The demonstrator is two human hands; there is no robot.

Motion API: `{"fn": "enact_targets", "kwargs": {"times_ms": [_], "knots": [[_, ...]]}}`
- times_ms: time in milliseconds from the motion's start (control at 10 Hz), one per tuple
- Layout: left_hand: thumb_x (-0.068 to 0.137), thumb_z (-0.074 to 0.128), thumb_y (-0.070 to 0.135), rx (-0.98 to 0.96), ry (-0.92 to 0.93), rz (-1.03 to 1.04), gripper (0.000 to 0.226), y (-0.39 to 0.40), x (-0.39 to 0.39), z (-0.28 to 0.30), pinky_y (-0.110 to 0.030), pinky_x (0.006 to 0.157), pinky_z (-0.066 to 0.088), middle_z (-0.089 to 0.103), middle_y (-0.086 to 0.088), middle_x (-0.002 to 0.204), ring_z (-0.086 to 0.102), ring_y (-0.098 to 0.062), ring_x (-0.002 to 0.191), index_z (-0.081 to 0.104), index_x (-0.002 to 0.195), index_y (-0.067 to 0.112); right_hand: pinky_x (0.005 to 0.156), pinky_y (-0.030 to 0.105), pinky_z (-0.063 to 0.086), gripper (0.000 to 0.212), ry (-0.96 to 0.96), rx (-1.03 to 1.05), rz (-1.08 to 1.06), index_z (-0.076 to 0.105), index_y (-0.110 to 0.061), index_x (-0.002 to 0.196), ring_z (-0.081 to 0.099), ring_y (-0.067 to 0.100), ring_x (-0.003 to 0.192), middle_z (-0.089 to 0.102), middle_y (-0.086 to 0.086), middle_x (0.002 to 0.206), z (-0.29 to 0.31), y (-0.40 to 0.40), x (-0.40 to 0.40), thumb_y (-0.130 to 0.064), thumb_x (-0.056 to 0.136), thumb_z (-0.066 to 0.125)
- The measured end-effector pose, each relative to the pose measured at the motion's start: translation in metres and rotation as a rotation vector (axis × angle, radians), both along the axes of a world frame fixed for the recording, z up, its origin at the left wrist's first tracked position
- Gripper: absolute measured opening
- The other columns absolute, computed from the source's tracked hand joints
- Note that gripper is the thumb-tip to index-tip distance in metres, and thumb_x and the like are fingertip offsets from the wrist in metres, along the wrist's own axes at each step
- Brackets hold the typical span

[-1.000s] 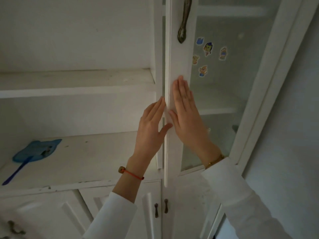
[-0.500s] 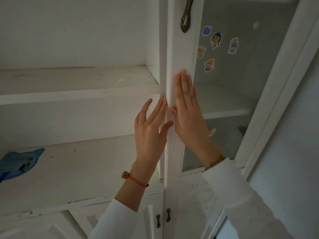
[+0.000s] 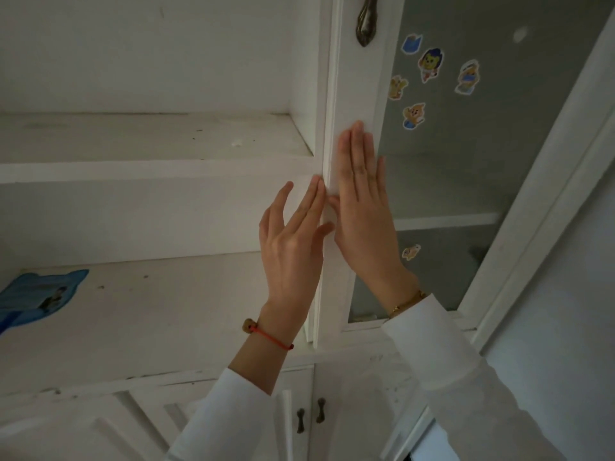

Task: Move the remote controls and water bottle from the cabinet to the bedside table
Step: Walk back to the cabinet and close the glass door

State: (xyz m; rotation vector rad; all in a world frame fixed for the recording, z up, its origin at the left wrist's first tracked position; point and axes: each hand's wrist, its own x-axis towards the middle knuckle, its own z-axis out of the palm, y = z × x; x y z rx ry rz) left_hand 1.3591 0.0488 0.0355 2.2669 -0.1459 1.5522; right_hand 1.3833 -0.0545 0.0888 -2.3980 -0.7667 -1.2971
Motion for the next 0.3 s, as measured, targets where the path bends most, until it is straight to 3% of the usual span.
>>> {"fn": "enact_targets", "kwargs": {"times_ms": [300], "knots": [[0.092,0.062,0.032,0.049,0.110,-0.052,0.059,0.011,-0.022,0.009,-0.037,0.111,0.036,0.045,0.002,0.149,0.038,-0.019,0.140,0.042,0.145,0.016,0.122,0.041,0.008,0.065,0.071,0.003,0.124,0.010,-0.004,0.152,0.002,0.022,0.150,0.005,0.012,0.162,0.010,-0.016,-0.018,-0.024,0.100,0.043]]}}
